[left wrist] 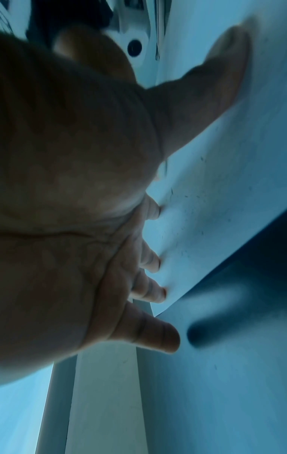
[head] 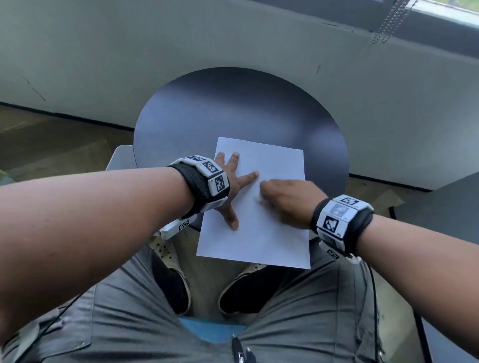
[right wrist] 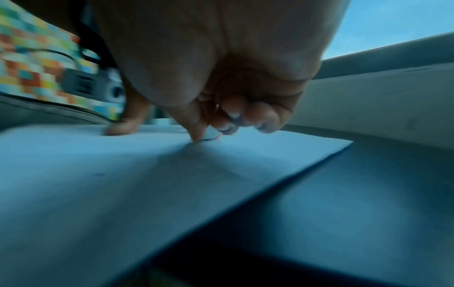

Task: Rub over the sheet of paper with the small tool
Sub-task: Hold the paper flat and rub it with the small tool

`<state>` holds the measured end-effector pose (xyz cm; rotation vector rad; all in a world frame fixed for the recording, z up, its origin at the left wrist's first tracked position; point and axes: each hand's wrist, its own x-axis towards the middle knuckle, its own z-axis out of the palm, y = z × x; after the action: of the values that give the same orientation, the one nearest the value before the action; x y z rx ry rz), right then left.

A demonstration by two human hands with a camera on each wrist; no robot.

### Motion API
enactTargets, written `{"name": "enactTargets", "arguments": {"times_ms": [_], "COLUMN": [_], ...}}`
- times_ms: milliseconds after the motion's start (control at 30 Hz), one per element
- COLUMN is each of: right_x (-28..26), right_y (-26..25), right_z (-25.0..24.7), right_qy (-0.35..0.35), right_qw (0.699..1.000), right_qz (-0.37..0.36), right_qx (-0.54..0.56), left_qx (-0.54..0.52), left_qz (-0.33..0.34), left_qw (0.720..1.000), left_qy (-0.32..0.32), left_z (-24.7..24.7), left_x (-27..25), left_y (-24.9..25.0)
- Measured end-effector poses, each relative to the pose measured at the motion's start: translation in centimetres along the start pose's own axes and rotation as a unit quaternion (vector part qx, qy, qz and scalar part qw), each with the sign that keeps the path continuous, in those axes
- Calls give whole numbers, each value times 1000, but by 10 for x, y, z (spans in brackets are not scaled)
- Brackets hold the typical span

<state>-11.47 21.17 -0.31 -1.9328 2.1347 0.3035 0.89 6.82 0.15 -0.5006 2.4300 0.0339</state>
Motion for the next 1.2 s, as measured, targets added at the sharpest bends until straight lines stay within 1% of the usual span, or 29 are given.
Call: {"name": "enactTargets", "arguments": {"times_ms": [33, 67, 100, 133, 200, 233, 267, 300, 400, 433, 467, 633, 700, 767, 833, 867, 900, 1000, 1033, 1067, 1167, 1200], "right_x": [2, 3, 2, -1, -12, -17, -19, -17, -4, 0, 2, 4, 2, -3, -12, -12, -8, 5, 6, 4, -15, -18], "right_y": [9, 11, 5, -8, -30, -33, -28, -19, 16, 24, 27, 22, 13, -7, -25, -23, -17, 8, 7, -3, -35, -30], "right_z": [0, 1, 2, 3, 10, 10, 9, 8, 4, 4, 6, 8, 10, 14, 18, 18, 15, 6, 5, 4, 6, 2], "right_qy": [16, 27, 35, 30, 5, -11, -11, -4, 15, 24, 30, 47, 53, 38, 19, 11, 11, 52, 55, 47, -7, -19], "right_qw": [998, 996, 996, 998, 999, 997, 997, 998, 994, 989, 987, 986, 989, 995, 998, 998, 999, 994, 994, 996, 997, 996], "right_qz": [54, 85, 86, 56, -47, -76, -81, -59, 101, 133, 144, 147, 122, 55, -33, -46, -29, 84, 87, 64, -65, -74], "right_qx": [1, 6, 11, 15, 17, 13, 13, 16, 41, 56, 66, 70, 67, 69, 51, 41, 41, 42, 37, 39, 42, 37], "left_qx": [-1, 0, 0, 0, 0, 0, -1, -3, -5, -7, -10, -31, -32, -31, -19, -10, -4, 4, 2, -1, -4, -3], "left_qz": [1, 1, 1, 2, 1, 0, 0, 1, 2, 0, -2, 9, 11, 9, 7, 7, 9, 19, 19, 18, 16, 15], "left_qw": [1000, 1000, 1000, 1000, 1000, 1000, 1000, 1000, 1000, 1000, 1000, 999, 998, 998, 998, 999, 998, 997, 997, 997, 998, 998], "left_qy": [1, 2, 3, 2, -3, -4, -6, -5, -2, -2, 0, 36, 48, 54, 52, 52, 56, 75, 75, 72, 61, 61], "left_z": [0, 0, 0, 0, 0, 0, 0, 0, -1, -2, -4, 0, 4, 5, 6, 6, 7, 9, 9, 8, 8, 8], "left_x": [0, 1, 1, 2, 2, 2, 2, 2, 0, 0, 1, 5, 8, 9, 8, 8, 7, 9, 8, 8, 7, 7], "left_y": [1, 2, 2, 2, 2, 1, 1, 1, 1, 1, 2, 5, 6, 6, 7, 7, 7, 7, 7, 7, 7, 7]}}
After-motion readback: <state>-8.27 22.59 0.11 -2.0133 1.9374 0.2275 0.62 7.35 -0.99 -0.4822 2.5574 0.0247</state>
